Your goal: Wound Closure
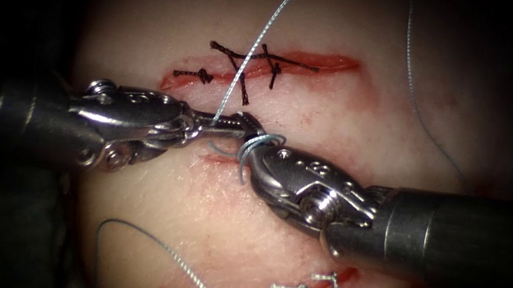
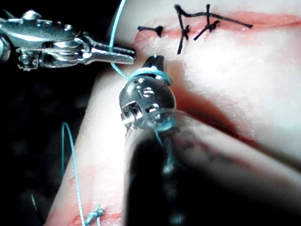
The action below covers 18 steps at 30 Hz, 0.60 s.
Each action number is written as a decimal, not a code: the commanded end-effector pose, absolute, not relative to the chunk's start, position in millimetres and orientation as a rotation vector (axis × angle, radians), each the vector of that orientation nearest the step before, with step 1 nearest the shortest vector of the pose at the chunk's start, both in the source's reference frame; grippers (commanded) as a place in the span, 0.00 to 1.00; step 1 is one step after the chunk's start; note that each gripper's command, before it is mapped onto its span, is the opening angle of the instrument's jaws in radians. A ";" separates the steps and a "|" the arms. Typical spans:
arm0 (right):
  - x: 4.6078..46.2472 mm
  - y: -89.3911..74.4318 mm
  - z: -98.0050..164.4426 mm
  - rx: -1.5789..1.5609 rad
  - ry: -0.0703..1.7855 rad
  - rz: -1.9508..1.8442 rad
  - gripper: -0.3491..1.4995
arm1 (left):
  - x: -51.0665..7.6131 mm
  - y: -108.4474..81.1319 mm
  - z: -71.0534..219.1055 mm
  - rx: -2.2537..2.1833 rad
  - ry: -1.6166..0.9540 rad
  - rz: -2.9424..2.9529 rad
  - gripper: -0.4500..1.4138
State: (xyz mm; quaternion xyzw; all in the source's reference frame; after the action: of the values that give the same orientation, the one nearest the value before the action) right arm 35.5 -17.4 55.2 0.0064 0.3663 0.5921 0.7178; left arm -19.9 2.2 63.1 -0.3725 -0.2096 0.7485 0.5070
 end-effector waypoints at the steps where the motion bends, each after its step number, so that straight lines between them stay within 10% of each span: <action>1: 36.3 -17.3 54.5 0.017 0.836 1.309 0.00 | -20.0 2.6 64.1 -0.886 -0.483 1.820 0.00; 18: 32.8 -20.0 51.3 0.131 0.925 1.143 0.00 | -18.0 5.5 67.8 -0.828 -0.389 1.861 0.00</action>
State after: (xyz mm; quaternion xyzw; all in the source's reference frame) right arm 32.1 -20.0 51.0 0.0620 0.4226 0.5150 0.7432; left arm -17.6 5.6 67.3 -0.3434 -0.1600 0.7723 0.5099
